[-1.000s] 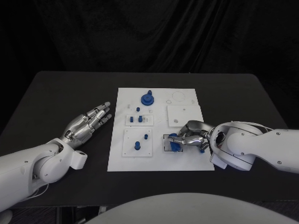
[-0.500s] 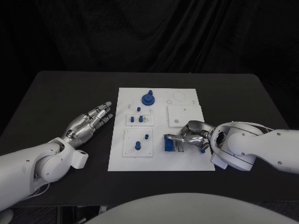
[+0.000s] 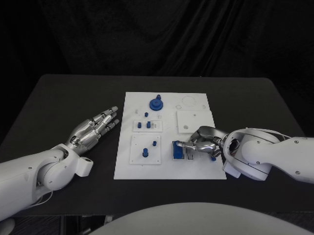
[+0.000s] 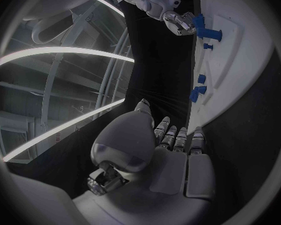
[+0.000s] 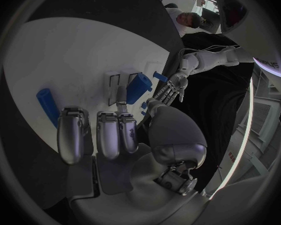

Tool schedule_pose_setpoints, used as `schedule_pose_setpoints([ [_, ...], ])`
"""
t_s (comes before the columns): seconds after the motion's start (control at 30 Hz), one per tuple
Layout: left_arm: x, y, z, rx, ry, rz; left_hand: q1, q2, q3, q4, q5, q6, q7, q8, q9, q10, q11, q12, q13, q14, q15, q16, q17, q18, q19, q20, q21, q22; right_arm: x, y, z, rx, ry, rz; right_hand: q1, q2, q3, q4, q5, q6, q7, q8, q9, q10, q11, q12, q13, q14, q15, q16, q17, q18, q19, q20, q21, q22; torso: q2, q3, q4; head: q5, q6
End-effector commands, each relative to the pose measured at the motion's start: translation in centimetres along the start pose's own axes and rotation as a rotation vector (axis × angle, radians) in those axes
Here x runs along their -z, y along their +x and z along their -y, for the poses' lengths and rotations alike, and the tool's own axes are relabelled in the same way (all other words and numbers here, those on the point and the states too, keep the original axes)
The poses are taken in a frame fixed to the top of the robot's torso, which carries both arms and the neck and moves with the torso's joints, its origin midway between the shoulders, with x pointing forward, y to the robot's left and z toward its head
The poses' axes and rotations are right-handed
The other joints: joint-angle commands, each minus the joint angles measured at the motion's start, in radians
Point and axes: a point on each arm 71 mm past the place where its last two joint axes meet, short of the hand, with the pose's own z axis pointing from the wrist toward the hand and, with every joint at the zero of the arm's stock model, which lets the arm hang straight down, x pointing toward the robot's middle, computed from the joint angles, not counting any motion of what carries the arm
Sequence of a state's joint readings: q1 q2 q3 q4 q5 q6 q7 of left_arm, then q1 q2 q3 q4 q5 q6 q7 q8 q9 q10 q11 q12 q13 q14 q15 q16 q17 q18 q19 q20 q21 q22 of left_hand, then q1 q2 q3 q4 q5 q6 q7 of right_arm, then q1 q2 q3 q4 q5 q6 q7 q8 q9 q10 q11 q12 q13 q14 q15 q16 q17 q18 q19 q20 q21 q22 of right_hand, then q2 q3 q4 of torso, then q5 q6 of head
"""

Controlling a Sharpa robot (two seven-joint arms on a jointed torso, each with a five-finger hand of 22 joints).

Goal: Assemble the parts on the task board

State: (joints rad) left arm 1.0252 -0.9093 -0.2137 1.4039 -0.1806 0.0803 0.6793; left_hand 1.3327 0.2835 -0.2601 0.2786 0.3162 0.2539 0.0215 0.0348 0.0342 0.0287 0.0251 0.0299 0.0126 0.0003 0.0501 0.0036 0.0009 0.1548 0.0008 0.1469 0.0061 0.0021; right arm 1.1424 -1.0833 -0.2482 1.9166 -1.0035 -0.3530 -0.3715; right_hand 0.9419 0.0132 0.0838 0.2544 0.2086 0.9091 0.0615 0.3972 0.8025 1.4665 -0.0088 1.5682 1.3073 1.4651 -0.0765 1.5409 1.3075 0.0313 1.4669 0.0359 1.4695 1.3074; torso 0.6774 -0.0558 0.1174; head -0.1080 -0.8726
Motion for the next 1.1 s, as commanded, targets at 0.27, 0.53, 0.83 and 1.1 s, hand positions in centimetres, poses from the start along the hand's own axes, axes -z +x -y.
schedule_pose_setpoints([
  [0.27, 0.11, 0.10, 0.34, 0.013, 0.059, -0.006, 0.011, -0.003, 0.001, 0.003, 0.006, -0.003, -0.006, 0.004, 0.001, -0.002, 0.001, 0.003, -0.001, 0.000, 0.009, -0.004, -0.001, 0.014, 0.001, 0.009, -0.004, 0.002, 0.84, 0.02, -1.11, 0.153, -0.124, 0.052, 0.116, -0.010, -0.094, -0.028, -0.014, -0.085, -0.026, 0.232, 0.222, 0.104, -0.023, 0.003, 0.264, 0.089, -0.014, -0.001, 0.176, -0.003, 0.057, -0.016, 0.001, 0.226, 0.000, -0.0005, -0.0007, 0.007, 0.000],
  [0.53, 0.08, 0.16, 0.27, 0.016, 0.057, -0.008, 0.011, -0.004, 0.001, 0.003, 0.006, -0.003, -0.006, 0.004, 0.001, -0.002, 0.002, 0.003, -0.001, 0.000, 0.009, -0.004, -0.001, 0.014, 0.001, 0.010, -0.004, 0.002, 0.84, 0.28, -1.31, 0.185, -0.134, 0.038, 0.137, 0.002, -0.123, -0.026, -0.026, -0.102, -0.036, 0.304, 0.292, 0.104, -0.032, 0.003, 0.264, 0.089, -0.022, -0.001, 0.177, -0.003, 0.057, -0.022, 0.001, 0.226, -0.001, 0.0002, -0.0002, 0.008, 0.000],
  [0.83, 0.15, 0.13, 0.23, 0.017, 0.053, -0.009, 0.012, -0.003, 0.001, 0.002, 0.007, -0.003, -0.007, 0.004, 0.001, -0.002, 0.001, 0.003, -0.001, 0.000, 0.012, -0.004, -0.001, 0.013, 0.001, 0.011, -0.004, 0.002, 0.66, 0.47, -1.29, 0.198, -0.128, 0.020, 0.143, 0.008, -0.127, -0.026, -0.026, -0.103, -0.038, 0.317, 0.304, 0.104, -0.034, 0.003, 0.264, 0.089, -0.024, -0.001, 0.177, -0.003, 0.057, -0.023, 0.000, 0.226, 0.001, -0.0003, -0.0010, 0.015, 0.000],
  [1.1, 0.13, 0.17, 0.22, 0.019, 0.052, -0.011, 0.013, -0.003, 0.001, 0.002, 0.007, -0.002, -0.007, 0.005, 0.001, -0.002, 0.000, 0.003, -0.001, 0.000, 0.016, -0.004, -0.001, 0.012, 0.002, 0.013, -0.004, 0.002, 0.48, 0.52, -1.00, 0.202, -0.114, 0.013, 0.189, 0.017, -0.127, -0.051, -0.003, -0.110, -0.043, 0.338, 0.325, 0.104, -0.039, 0.003, 0.264, 0.089, -0.028, -0.001, 0.177, -0.003, 0.057, -0.028, 0.000, 0.226, 0.001, -0.0010, 0.0009, 0.014, 0.000],
])
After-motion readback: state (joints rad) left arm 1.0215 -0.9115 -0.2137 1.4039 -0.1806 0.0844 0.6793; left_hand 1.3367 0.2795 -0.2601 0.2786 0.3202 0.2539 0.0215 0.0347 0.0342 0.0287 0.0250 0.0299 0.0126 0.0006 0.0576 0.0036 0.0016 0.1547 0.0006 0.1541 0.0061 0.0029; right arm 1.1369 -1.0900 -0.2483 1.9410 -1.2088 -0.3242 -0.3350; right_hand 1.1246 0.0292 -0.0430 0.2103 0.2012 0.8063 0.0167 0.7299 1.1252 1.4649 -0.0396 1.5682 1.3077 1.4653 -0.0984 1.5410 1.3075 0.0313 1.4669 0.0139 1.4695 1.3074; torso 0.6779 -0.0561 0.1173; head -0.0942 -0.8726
